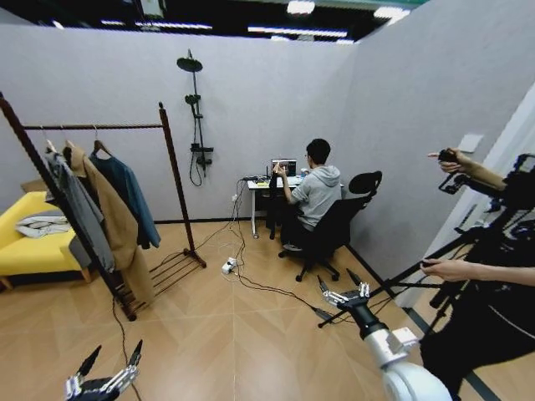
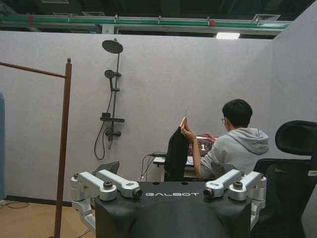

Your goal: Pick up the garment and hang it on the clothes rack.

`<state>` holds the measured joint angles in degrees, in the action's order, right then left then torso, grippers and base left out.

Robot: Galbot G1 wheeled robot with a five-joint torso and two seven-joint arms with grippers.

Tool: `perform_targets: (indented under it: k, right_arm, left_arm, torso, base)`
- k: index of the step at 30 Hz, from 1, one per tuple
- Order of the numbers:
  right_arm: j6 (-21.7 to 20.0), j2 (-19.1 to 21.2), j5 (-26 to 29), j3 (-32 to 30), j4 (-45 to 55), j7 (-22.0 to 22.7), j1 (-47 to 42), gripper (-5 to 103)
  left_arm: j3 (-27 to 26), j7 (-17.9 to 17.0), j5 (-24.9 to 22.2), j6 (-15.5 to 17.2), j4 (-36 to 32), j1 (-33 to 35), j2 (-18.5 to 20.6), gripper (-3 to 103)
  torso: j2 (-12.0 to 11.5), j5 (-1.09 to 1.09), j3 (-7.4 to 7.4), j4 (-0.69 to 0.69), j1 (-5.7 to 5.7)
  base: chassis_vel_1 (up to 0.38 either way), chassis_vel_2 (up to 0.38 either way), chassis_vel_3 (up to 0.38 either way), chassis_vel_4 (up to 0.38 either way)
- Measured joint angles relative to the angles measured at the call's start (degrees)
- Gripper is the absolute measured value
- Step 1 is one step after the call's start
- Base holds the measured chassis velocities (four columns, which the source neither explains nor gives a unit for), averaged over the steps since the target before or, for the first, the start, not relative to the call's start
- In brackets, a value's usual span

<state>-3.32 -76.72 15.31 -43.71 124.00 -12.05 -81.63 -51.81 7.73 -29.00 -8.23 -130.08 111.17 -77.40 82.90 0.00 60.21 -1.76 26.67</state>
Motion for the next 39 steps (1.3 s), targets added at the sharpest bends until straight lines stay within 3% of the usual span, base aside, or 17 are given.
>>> perform_targets:
  k: [20,30,39]
  right_arm:
    - [0.1,-0.4,2.6,2.5,-0.7,-0.4,-1.5,100]
    - [-7.5,0.7,10.2,2.1,4.4,0.6,-2.4,100]
    - [-6.2,1.3,9.6,1.6,2.6,1.1,-0.1,100]
  left_arm:
    - [0.0,0.0,0.0,0.0,0.0,0.0,0.0,100]
    - [0.0,0.0,0.0,0.0,0.0,0.0,0.0,100]
    - [0.0,0.0,0.0,0.0,0.0,0.0,0.0,100]
  torso:
    - [0.0,0.0,0.0,0.01,-0.01]
    - [0.0,-0.01,0.0,0.01,-0.01]
    - [0.0,0.0,0.0,0.01,-0.01]
  base:
    - [-0.002,0.0,-0.001,-0.004]
    - [0.0,0.0,0.0,0.0]
    - [0.0,0.0,0.0,0.0]
